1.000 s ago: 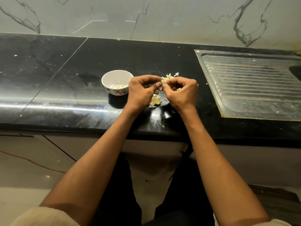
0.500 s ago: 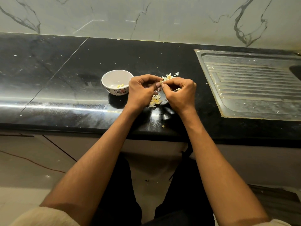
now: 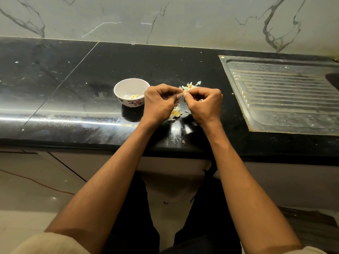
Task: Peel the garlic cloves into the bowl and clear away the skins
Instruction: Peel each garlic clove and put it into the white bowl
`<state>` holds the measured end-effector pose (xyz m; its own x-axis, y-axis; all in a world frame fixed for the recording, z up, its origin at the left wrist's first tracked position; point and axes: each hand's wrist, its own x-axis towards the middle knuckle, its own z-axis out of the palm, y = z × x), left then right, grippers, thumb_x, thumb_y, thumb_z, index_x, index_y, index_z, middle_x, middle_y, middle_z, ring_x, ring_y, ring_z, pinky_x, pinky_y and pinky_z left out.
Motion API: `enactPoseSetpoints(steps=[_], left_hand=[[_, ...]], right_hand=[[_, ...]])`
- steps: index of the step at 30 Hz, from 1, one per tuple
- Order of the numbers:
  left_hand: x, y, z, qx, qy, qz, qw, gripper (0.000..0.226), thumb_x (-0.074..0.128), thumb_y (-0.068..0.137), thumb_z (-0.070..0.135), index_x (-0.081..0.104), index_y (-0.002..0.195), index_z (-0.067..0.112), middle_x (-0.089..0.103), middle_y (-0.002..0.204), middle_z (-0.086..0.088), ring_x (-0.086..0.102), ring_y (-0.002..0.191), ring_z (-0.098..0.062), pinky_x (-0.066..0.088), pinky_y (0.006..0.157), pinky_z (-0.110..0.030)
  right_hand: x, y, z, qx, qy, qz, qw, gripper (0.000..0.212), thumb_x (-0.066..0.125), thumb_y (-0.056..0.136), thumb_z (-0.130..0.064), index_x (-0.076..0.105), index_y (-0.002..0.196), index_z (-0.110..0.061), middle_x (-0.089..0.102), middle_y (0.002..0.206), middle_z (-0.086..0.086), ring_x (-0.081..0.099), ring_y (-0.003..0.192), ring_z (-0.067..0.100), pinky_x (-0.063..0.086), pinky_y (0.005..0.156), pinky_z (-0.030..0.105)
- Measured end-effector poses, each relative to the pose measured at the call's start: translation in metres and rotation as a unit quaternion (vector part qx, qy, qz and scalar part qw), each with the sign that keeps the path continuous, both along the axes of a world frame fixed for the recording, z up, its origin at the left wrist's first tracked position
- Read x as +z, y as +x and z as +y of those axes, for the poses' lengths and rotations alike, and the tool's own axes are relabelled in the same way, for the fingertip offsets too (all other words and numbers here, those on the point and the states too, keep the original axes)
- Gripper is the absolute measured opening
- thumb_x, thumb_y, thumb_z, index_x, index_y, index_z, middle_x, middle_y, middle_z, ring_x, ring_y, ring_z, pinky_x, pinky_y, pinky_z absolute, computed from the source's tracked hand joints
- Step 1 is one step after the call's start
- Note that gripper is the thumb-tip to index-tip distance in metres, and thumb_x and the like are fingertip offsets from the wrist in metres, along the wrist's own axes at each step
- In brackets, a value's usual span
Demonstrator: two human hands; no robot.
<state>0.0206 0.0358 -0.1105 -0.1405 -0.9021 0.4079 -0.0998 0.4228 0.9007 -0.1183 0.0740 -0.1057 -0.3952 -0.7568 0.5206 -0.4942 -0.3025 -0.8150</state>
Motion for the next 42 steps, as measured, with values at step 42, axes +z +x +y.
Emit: enactPoseSetpoints(steps=[42], left_hand=[[-0.0066, -0.0001, -0.0093, -0.041, 0.031, 0.021, 0.998, 0.017, 0.079, 0.086, 0.001, 0.079, 0.103, 0.001, 0.079, 0.091, -0.009, 0.077, 0.080, -0.022, 0.062, 0.073, -0.030]], right_hand=[[0.0050, -0.0021, -0.0009, 0.075, 0.059, -0.201, 0.975, 0.016, 0.072, 0.081, 0.003, 0.078, 0.070, -0.007, 0.069, 0.061, 0.008, 0.061, 0.052, 0.015, 0.046, 0.045, 0.024]])
